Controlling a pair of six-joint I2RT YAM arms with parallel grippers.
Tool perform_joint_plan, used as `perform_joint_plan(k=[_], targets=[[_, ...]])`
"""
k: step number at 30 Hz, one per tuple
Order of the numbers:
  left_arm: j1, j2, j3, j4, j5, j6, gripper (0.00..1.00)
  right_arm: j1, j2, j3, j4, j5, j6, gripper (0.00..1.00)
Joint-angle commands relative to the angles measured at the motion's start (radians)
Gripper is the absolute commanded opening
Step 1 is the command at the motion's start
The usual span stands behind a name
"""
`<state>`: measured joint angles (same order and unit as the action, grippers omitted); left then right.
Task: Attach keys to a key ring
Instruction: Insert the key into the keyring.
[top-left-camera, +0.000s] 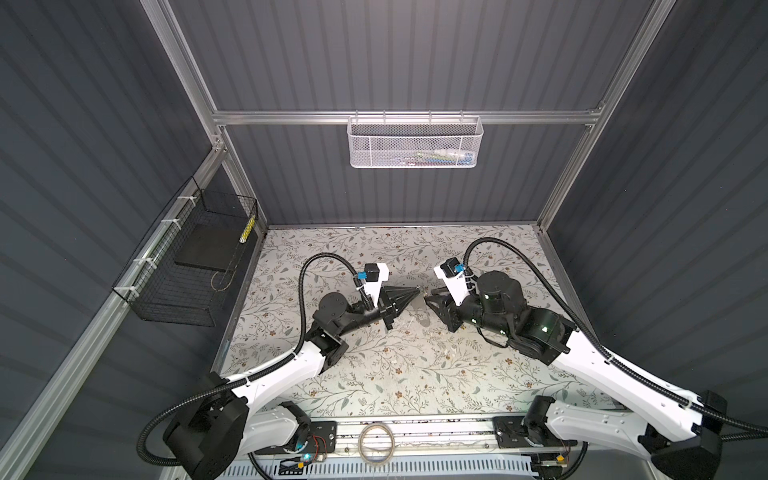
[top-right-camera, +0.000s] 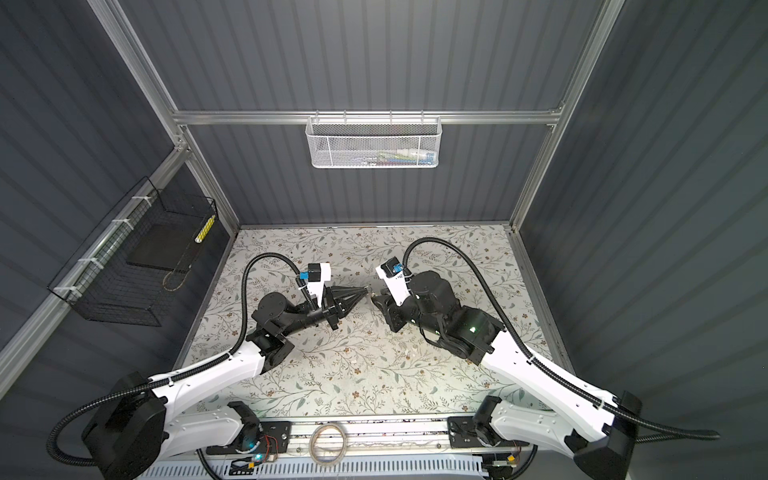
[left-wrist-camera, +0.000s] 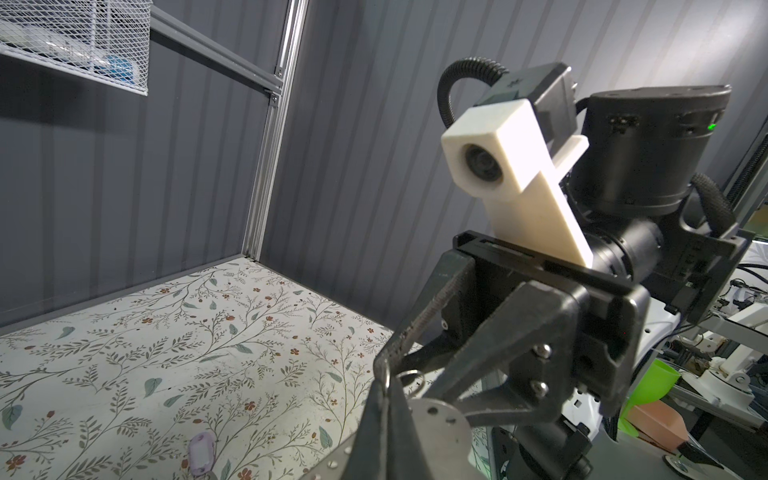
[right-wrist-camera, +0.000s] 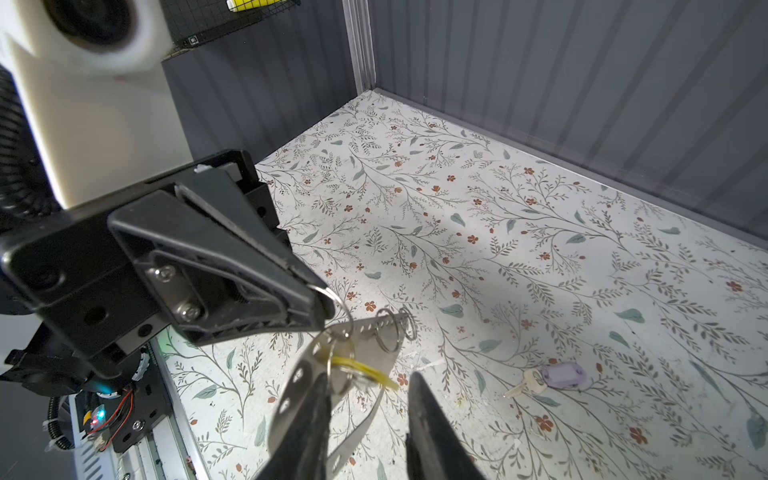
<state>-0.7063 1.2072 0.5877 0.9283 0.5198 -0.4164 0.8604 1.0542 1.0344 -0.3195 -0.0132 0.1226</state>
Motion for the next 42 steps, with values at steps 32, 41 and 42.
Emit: perform_joint_plan(k=[32, 41, 42], targets=[[-0.002, 0.002, 0.014, 0.043, 0.002, -0.021, 0.00, 0.032, 0.058, 0.081, -0.001, -0.133, -0.086, 0.00], [-0.002, 0.010, 0.008, 0.062, 0.007, -0.035, 0.00, 0.035, 0.102, 0.096, 0.009, -0.177, -0.107, 0.00], [-0.001, 0.010, 0.008, 0.065, 0.007, -0.037, 0.00, 0.035, 0.104, 0.098, 0.010, -0.184, -0.110, 0.00]])
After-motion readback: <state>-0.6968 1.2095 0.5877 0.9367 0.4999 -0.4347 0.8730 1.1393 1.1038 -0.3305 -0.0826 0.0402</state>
